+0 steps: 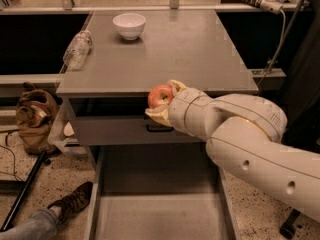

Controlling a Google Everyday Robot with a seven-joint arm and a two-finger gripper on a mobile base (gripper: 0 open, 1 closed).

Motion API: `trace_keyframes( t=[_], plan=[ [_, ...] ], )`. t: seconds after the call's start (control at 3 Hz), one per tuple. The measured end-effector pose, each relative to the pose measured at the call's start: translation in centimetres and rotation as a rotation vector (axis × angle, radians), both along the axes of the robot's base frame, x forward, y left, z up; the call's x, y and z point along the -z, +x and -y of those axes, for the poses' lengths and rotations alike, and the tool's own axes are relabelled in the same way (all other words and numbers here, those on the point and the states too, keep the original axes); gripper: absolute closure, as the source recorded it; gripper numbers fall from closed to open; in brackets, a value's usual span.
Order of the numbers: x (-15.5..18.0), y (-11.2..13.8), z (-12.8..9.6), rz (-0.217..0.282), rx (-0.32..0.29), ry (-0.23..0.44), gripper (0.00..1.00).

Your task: Pick apple from middle drawer and place on counter

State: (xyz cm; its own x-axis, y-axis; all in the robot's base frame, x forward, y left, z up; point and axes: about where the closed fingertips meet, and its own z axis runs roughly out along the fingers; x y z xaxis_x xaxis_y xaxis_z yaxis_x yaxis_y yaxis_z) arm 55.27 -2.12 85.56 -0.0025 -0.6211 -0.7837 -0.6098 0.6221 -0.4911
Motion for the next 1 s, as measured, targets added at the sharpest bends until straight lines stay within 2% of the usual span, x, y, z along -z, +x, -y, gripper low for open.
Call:
trace_keyframes(
  t=[0.33, 0.67, 1.0],
  plan=[
    [-2.6, 0.9, 1.5, 0.047, 0.028, -0.020, 1.00],
    [-7.8, 4.1, 3.5, 0.130, 0.071, -0.007, 1.00],
    [-11.7, 8.5, 5.1, 0.171, 0.119, 0.016, 1.00]
  ],
)
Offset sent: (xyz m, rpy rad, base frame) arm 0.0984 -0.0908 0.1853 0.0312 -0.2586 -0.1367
